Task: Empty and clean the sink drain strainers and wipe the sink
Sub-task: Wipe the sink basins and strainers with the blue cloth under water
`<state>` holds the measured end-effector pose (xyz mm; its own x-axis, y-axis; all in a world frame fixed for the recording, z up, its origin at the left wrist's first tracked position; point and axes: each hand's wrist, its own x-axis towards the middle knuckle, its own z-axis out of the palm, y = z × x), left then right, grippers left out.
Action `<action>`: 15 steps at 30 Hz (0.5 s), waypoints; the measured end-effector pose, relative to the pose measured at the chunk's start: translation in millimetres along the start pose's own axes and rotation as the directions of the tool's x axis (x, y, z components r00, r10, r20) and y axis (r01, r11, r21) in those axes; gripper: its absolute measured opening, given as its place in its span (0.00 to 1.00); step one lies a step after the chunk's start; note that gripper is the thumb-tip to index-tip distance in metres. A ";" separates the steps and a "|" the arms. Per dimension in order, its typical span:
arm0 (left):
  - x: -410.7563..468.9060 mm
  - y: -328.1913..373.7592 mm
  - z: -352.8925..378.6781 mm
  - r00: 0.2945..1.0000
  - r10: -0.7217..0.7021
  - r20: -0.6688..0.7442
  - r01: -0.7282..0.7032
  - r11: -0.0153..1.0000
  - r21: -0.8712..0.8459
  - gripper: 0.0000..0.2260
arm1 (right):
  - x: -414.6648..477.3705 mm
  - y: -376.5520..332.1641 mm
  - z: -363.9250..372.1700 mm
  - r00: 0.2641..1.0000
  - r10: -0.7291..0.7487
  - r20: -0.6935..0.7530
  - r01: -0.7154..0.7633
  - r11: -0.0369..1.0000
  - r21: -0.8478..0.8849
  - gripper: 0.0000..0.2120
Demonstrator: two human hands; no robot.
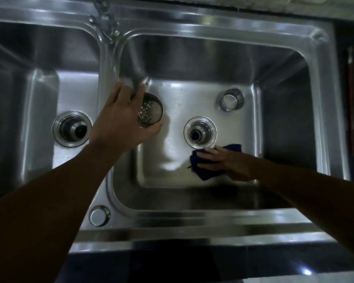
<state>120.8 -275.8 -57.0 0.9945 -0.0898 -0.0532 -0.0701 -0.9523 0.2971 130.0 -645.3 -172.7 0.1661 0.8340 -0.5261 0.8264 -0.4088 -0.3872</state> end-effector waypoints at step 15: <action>-2.1 -0.1 0.4 1.000 0.010 -0.003 -0.010 1.000 0.025 0.45 | 88.4 -21.8 -30.9 0.913 0.237 -0.332 -0.246 0.969 0.014 0.38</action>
<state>118.8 -275.7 -57.4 0.9940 -0.0988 -0.0473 -0.0822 -0.9584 0.2735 143.3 -551.2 -187.4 0.5259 0.7878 -0.3207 0.7525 -0.6067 -0.2563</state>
